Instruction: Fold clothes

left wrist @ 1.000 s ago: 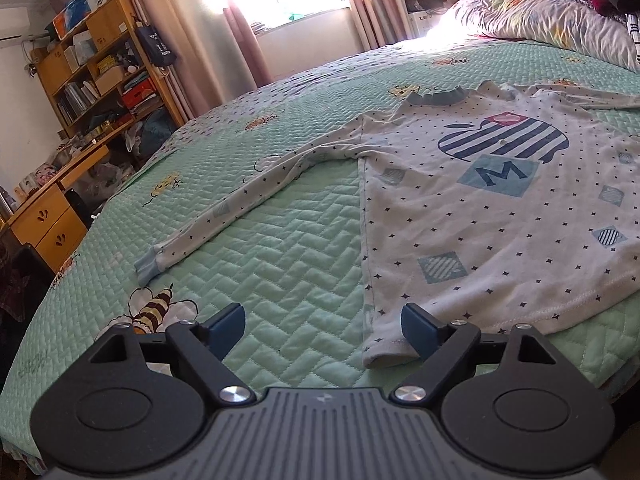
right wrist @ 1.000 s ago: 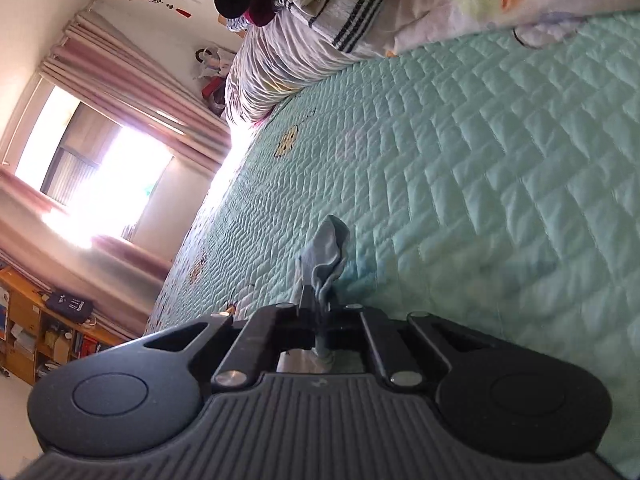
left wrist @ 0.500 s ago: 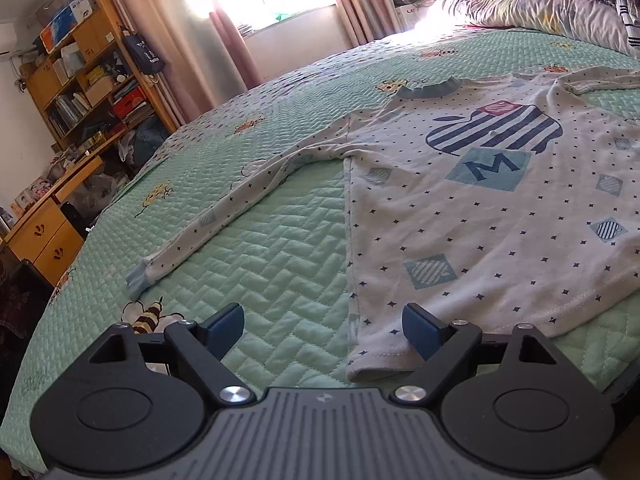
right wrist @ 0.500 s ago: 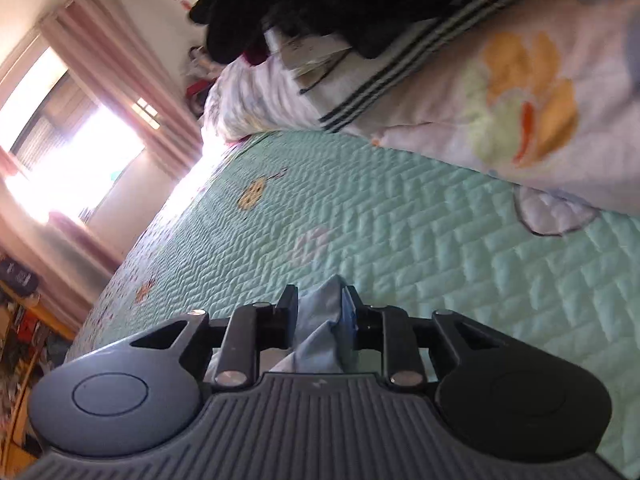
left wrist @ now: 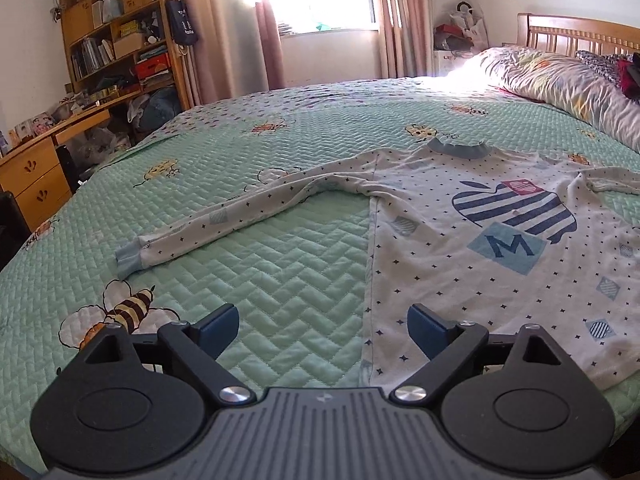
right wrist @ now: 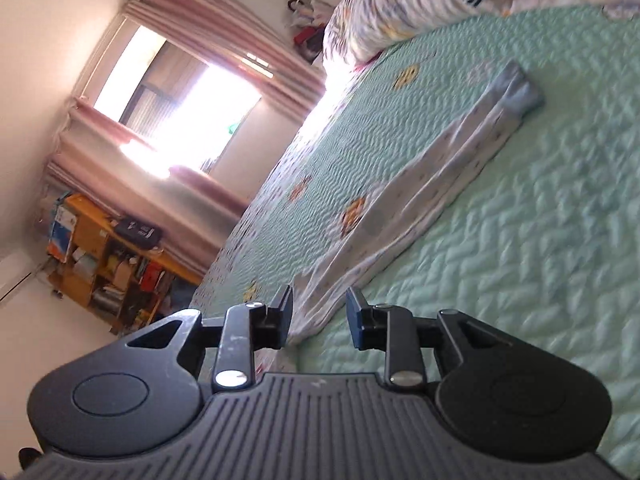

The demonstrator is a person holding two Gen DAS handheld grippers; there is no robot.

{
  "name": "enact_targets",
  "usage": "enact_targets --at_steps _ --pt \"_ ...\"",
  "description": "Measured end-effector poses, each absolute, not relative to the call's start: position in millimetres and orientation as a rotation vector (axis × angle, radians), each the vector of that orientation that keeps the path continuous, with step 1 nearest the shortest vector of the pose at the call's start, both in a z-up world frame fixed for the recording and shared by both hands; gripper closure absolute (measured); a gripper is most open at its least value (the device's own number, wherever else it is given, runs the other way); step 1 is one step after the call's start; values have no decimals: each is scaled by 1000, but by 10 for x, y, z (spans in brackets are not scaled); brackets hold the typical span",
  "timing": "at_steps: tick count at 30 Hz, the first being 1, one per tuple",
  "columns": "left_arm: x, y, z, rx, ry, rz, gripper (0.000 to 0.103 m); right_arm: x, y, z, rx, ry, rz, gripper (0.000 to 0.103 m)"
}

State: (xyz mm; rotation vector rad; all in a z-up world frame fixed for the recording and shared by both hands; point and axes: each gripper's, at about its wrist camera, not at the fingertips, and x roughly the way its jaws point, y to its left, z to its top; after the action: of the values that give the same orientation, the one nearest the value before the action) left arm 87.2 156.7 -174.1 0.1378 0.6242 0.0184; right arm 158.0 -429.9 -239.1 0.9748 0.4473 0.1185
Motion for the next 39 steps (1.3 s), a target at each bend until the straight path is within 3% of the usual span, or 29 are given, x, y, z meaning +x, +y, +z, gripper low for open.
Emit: enact_targets --at_steps 6,15,27,31,34,36,37,38,39 --pt "857 1696 -1774 103 622 45 9 2132 -3957 -2377 950 564 228 69" --pt "890 1654 -1907 143 572 86 9 3689 -3871 -1795 508 758 489 67" --pt "1201 1628 -2012 201 582 142 8 4674 -3683 -2309 214 941 704 67" --pt "1266 1571 -2034 218 591 132 8 4809 -3588 -2367 204 914 789 55" --pt "1302 1540 -2059 229 601 123 8 4887 -3494 -2373 159 905 836 55" --pt "1319 1527 -2075 237 606 119 8 4907 -3487 -2370 140 910 844 61" --pt "1329 1522 -2082 239 608 118 8 4916 -3484 -2377 131 919 844 84" --pt "1336 1518 -2090 242 609 118 7 4928 -3474 -2394 127 930 846 99" --pt "1337 1518 -2098 242 609 118 7 4931 -3469 -2408 129 936 847 99"
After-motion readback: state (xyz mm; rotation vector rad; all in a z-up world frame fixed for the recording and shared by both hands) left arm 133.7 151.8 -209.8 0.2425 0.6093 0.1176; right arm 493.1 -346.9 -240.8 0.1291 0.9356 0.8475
